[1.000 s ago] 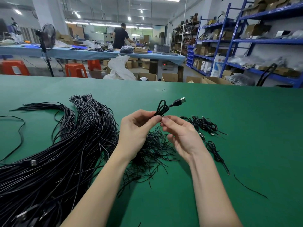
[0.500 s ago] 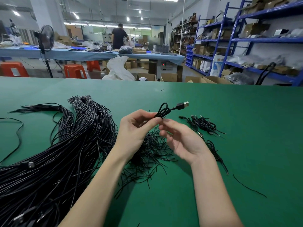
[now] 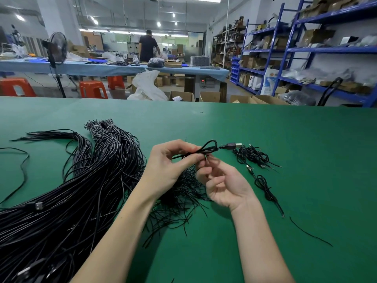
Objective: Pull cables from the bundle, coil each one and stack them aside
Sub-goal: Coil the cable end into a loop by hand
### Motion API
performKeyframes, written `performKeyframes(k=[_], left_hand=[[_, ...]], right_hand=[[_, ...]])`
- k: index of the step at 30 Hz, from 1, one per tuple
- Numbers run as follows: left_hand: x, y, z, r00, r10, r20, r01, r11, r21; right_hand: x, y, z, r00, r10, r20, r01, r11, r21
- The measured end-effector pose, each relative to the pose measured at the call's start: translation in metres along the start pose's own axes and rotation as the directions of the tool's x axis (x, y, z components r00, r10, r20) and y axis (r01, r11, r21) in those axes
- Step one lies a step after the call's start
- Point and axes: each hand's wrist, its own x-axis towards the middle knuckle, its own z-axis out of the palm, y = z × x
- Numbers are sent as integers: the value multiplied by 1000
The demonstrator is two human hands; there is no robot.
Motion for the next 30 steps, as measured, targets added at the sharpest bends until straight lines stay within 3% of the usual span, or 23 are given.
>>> performKeyframes(k=[3, 11, 15, 19, 23, 26, 28, 30], left_hand=[[-1, 2, 0, 1000, -2, 16, 2, 1000, -24], [1, 4, -4, 998, -27, 58, 30, 998, -53], [2, 6, -12, 987, -126, 103, 130, 991, -36], [2, 8, -14, 964, -252, 85, 255, 967, -26], [6, 9, -16, 885, -464, 44, 466, 884, -41], [10, 5, -10, 795, -597, -111, 594, 802, -58], [12, 2, -3, 798, -553, -240, 567, 824, -17], [11, 0, 3, 818, -473, -327, 512, 858, 42]], right_hand=[[-2, 2, 0, 1000, -24, 8, 24, 1000, -11], [-6, -4, 6, 994, -111, -5, 106, 961, -256], [-9, -10, 8, 975, -221, -37, 172, 843, -510], [-10, -14, 14, 934, -355, -31, 204, 604, -770], [-4, -11, 18, 870, -493, -23, 142, 295, -945], [6, -3, 18, 732, -675, 96, 74, -62, -995], [13, 5, 14, 632, -733, 250, 12, -314, -949], [19, 13, 10, 555, -747, 366, 11, -433, -901]])
